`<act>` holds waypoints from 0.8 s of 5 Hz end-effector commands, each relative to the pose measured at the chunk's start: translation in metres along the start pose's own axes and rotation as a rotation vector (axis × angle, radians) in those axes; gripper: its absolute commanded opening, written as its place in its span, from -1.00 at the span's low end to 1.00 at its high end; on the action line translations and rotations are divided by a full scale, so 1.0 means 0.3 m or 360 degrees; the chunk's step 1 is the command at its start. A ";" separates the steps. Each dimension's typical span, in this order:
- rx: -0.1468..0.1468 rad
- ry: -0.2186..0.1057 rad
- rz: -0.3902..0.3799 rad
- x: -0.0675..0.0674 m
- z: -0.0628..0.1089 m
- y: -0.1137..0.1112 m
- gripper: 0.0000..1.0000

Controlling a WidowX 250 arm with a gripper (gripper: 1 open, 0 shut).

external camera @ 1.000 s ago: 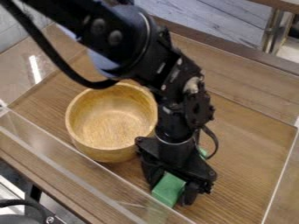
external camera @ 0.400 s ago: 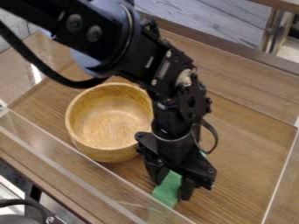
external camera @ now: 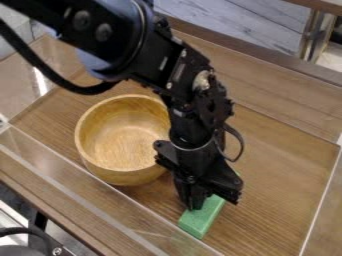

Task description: Put the green stick in the brown bowl

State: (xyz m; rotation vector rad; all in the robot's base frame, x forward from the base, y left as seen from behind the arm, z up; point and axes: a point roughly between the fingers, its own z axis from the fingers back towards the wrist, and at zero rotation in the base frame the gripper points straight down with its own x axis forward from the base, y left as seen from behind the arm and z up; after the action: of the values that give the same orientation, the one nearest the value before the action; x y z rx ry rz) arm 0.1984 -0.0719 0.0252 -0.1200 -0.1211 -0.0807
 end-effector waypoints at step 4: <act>0.0020 0.0201 0.0072 -0.074 -0.043 -0.060 1.00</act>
State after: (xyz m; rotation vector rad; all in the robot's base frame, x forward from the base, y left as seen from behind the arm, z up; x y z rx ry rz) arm 0.1845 -0.0894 0.0198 -0.1220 -0.0348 -0.0243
